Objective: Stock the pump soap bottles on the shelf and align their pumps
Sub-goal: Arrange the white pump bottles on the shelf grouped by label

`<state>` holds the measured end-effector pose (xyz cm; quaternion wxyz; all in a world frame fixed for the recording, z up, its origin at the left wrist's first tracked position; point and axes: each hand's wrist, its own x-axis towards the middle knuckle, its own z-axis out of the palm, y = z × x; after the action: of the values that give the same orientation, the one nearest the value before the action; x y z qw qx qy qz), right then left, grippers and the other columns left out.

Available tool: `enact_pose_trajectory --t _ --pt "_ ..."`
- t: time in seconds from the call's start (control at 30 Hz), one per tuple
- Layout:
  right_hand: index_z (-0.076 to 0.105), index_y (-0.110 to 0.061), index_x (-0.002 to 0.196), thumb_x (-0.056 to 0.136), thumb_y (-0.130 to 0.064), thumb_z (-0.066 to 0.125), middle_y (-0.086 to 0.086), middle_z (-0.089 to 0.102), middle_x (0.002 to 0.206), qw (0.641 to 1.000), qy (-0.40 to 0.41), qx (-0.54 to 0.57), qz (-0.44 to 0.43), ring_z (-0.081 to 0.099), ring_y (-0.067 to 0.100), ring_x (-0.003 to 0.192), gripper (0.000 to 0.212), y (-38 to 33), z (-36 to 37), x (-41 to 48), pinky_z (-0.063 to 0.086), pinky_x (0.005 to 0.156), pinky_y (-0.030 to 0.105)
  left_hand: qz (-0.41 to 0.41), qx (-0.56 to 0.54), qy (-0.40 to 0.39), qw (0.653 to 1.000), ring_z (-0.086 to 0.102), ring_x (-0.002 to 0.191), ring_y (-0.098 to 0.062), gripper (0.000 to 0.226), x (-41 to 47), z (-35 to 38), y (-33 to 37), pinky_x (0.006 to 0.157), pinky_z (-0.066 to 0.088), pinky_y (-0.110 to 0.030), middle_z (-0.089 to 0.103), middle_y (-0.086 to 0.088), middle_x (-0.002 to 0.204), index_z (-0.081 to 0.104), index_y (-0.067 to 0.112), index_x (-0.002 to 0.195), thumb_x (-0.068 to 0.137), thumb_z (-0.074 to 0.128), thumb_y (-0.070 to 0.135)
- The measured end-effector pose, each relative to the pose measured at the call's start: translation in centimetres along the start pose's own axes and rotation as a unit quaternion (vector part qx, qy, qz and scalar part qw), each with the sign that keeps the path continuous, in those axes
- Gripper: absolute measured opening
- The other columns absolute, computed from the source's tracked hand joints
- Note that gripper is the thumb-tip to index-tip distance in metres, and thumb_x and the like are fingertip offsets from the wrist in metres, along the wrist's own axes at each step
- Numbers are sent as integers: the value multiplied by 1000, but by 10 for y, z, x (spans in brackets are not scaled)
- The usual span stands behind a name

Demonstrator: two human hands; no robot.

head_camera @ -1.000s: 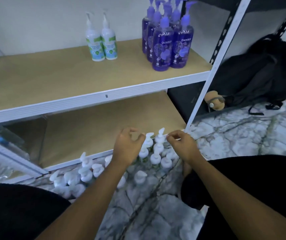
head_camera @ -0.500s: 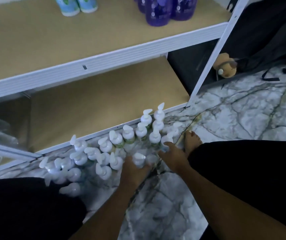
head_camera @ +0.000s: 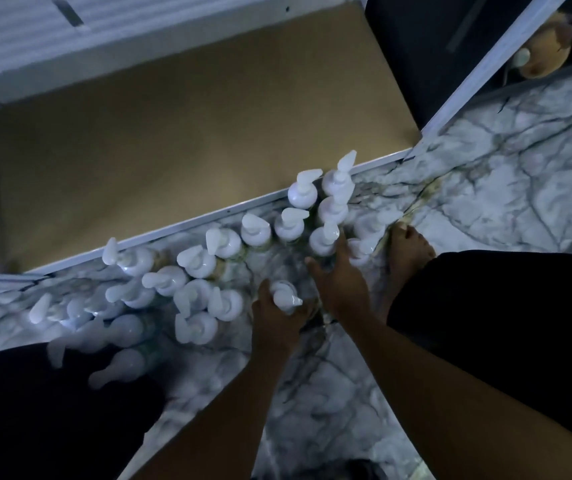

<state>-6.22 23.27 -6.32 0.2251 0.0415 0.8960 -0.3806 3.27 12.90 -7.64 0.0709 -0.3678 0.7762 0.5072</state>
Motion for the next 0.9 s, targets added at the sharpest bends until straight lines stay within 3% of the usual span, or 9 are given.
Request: enact_pose_trajectory --t 0.07,0.2,0.33,0.43,0.5,0.6,0.73,0.8,0.9 --pt "9 -37 156 89 -62 59 0 44 154 1000 19 -12 -3 57 32 123 88 1 5 5 52 91 46 22 27 16 999 58 115 -33 97 4 3 -9 95 47 -32 60 -18 124 48 1 140 67 67 63" --pt "24 -28 154 90 -48 63 4 57 138 998 58 0 -1 63 33 107 77 0 12 15 52 81 44 66 21 45 997 62 83 -28 53 13 5 -19 73 54 -43 62 -1 89 58 9 104 72 75 48" --pt "43 -31 128 92 -39 62 -6 61 107 996 80 42 -6 63 26 96 41 -5 12 14 50 77 41 -11 -67 25 997 65 88 -34 58 9 1 -25 79 57 -47 64 -9 85 60 4 94 67 75 52" --pt "46 -32 121 86 -49 65 -3 63 103 997 56 46 4 64 27 90 44 -4 9 7 54 74 43 -73 -119 6 990 66 89 -31 57 -2 -6 -9 84 55 -39 63 -3 79 61 5 88 58 74 52" --pt "47 -35 115 80 -59 65 -2 65 98 997 42 59 11 66 25 87 45 -4 6 -1 57 73 46 -79 -128 -16 989 59 84 -16 49 -8 -14 5 81 49 -32 61 6 84 65 9 93 64 80 45" --pt "50 -32 108 79 -59 67 -4 66 96 998 38 51 -21 66 23 88 43 -10 -6 -16 55 75 45 -81 -28 -12 996 53 92 -13 57 -13 -31 21 79 40 -27 57 3 101 58 8 125 80 81 36" --pt "52 -34 109 76 -59 72 -3 68 96 996 34 63 -51 65 25 90 46 -34 -34 -36 53 78 44 10 -27 -54 998 66 99 -22 55 -25 -68 45 86 53 -36 67 2 104 61 13 110 71 81 47" --pt "56 -25 108 75 -54 77 1 67 89 995 35 63 -71 64 28 85 48 -55 -52 -45 49 73 38 47 -25 -53 997 67 98 -23 51 -29 -88 60 90 55 -44 70 -1 103 65 15 105 69 83 45" --pt "60 -16 108 75 -43 84 -1 63 90 990 46 89 -96 59 21 86 49 -99 -84 -63 40 72 29 80 -32 -29 996 64 94 -13 53 -42 -131 99 82 51 -31 66 9 100 60 21 111 70 88 40"
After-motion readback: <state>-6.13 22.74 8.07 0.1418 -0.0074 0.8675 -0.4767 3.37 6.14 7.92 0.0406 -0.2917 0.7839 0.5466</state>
